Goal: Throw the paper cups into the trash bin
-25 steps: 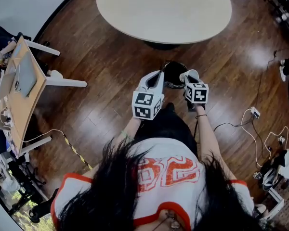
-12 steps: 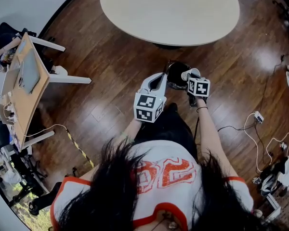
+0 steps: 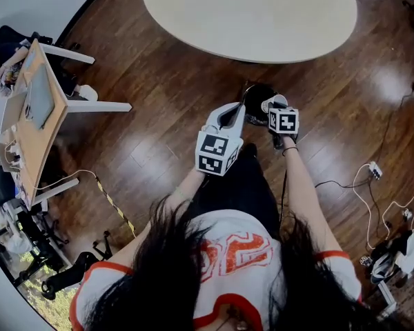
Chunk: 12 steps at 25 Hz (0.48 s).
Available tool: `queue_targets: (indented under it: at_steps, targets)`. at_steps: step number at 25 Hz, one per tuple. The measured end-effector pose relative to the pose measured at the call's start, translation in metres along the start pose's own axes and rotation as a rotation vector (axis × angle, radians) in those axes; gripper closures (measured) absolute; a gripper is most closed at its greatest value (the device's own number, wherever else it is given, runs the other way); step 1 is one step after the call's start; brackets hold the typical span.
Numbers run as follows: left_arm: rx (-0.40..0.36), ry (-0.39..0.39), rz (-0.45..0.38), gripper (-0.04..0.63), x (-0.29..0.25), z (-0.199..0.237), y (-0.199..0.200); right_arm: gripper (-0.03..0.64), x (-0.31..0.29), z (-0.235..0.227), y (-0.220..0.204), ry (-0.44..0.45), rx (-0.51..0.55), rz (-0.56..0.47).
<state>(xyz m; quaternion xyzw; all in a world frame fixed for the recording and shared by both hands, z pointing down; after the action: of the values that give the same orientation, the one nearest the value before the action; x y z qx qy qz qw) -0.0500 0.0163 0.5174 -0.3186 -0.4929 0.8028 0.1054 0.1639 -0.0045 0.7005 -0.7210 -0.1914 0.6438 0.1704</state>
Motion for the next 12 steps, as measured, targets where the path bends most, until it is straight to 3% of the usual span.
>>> queue_targets:
  at_steps: [2, 4, 8, 12]
  targets:
    - [0.000, 0.001, 0.015, 0.595, -0.004, 0.001, -0.006, 0.575, -0.007, 0.002, -0.002, 0.023, 0.009, 0.011]
    - [-0.003, 0.000, 0.026, 0.595, -0.006, 0.002, -0.010, 0.482, -0.013, 0.004, -0.003, 0.048, 0.032, 0.020]
    - [0.002, 0.006, 0.035, 0.595, -0.006, 0.005, -0.011, 0.480, -0.015, 0.006, -0.001, 0.029, 0.074, 0.030]
    - [0.007, 0.015, 0.027, 0.595, -0.006, 0.006, -0.009, 0.486, -0.010, 0.002, -0.002, 0.026, 0.027, 0.016]
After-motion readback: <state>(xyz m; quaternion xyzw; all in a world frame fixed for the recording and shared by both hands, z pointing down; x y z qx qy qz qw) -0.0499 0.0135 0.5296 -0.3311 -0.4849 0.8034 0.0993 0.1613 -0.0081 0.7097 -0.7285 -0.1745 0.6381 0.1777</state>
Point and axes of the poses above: the fingertips, and each gripper's own axes: x backward along the fingers, z to its left, y out of its top, the point moved 10 cm from there along x, backward along the fingers, and after that the axes turned 9 degrees about -y, right-handed, at the moved point
